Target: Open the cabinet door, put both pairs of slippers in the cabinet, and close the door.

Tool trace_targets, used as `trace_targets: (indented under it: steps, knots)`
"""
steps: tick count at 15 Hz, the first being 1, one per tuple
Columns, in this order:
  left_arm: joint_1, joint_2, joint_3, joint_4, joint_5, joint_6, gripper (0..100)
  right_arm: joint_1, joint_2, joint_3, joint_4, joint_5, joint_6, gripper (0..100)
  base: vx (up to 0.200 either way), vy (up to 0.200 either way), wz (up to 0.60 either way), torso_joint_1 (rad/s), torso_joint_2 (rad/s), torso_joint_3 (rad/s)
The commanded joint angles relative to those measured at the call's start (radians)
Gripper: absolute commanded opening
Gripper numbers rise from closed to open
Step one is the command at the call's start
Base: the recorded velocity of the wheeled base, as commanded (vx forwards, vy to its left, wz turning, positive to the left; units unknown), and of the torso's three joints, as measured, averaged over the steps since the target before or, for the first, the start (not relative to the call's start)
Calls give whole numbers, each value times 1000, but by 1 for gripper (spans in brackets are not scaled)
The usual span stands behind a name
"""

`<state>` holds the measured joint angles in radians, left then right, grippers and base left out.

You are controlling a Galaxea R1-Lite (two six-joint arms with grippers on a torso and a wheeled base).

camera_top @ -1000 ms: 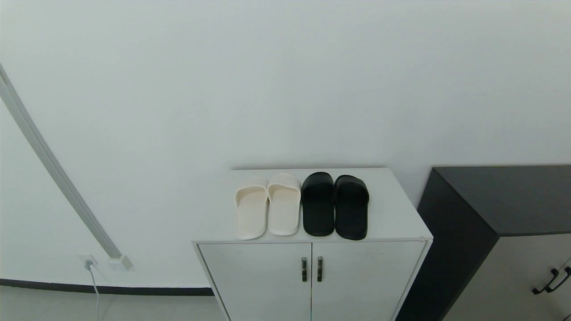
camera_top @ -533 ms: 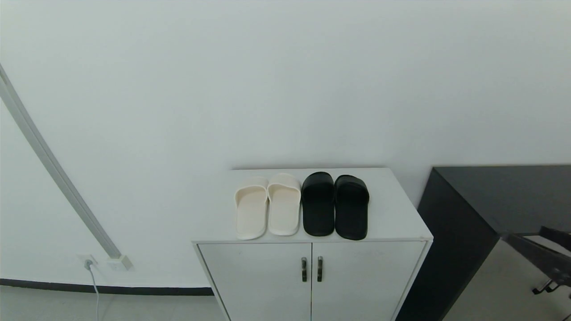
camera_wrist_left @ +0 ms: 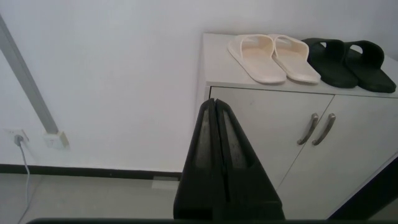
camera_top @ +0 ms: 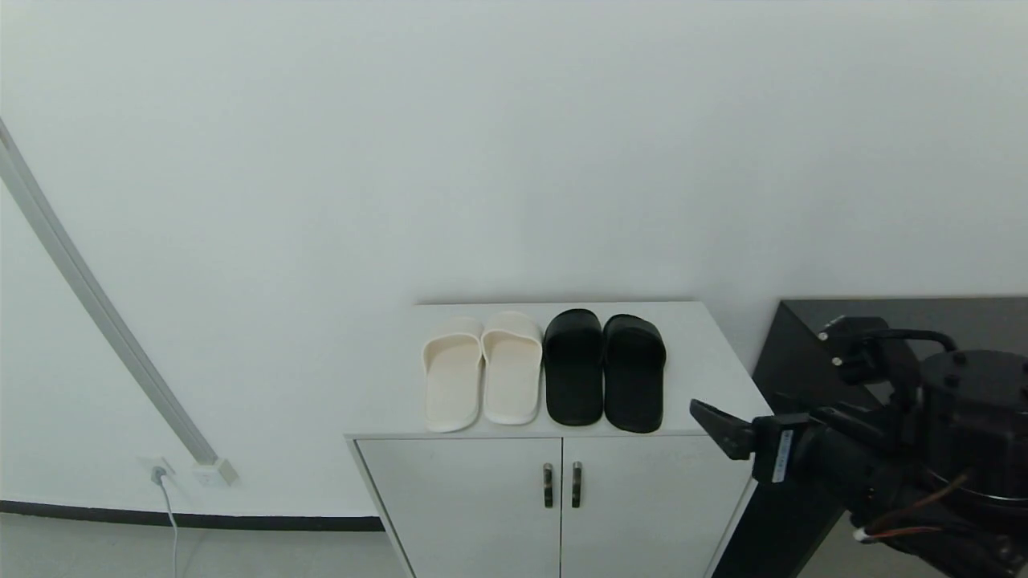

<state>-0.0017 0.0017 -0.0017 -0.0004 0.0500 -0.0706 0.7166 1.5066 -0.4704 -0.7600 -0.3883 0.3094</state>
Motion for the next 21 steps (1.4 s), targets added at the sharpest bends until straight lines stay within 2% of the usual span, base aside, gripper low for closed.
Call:
trace_targets:
  steps: [1,8,16,21]
  knots:
    - [0,1,0,-1,1,0,0,14,205,-82,-85,-81,1,100,0,0,0,0,0,0]
    - [0,1,0,-1,-1,3,0,14,504,-410,-104,-233,-23,100,0,0,0,0,0,0]
    - [0,1,0,0,-1,3,0,-9,742,-697,-101,-231,-159,100,0,0,0,0,0,0]
    - [0,1,0,0,-1,3,0,-52,857,-927,27,-195,-168,100,0,0,0,0,0,0]
